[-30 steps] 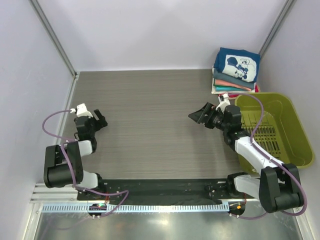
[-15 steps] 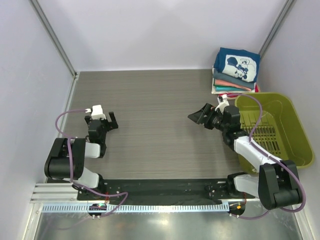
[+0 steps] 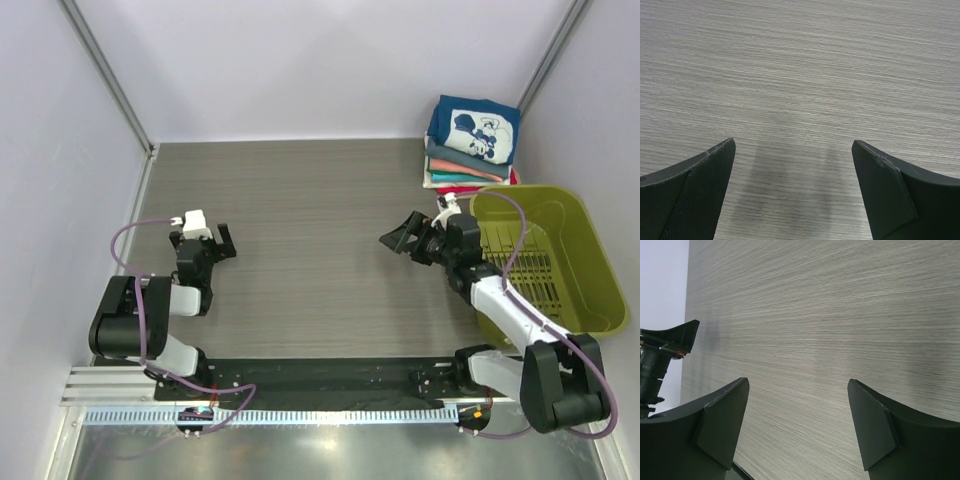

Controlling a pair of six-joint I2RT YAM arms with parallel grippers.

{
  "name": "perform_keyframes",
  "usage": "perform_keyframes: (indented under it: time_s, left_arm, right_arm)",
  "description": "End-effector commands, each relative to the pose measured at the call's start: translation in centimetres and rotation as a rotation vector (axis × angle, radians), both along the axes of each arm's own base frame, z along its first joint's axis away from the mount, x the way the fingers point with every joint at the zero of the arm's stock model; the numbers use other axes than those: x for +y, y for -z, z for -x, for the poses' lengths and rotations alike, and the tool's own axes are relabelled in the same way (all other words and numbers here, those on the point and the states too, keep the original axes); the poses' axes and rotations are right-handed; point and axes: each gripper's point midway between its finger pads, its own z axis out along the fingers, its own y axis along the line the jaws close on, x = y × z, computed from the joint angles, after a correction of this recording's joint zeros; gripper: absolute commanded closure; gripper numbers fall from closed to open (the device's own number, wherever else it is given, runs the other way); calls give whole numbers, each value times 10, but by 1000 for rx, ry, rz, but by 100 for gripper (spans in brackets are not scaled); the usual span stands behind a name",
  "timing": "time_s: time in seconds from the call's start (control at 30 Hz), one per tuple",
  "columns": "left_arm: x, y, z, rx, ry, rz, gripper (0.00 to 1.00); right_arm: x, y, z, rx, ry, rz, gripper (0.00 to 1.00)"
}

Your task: Fold and stack the t-shirts

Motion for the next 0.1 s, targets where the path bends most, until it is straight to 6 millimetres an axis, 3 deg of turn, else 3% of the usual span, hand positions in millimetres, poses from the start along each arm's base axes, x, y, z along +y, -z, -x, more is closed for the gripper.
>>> perform_keyframes:
  time_s: [0.0,0.03,0.07]
  left_arm:
    - [6,-26,-11,-87,-21,-31,0]
    - [6,-27,-12,-89,-20,-29,0]
    - [6,-26,-11,-87,-20,-29,0]
  right_arm:
    - [0,-38,-8,-120,9,45,13]
    - [0,-39,-5,-121,4,69,12]
    - [0,-54,-5,-160,10,94,11]
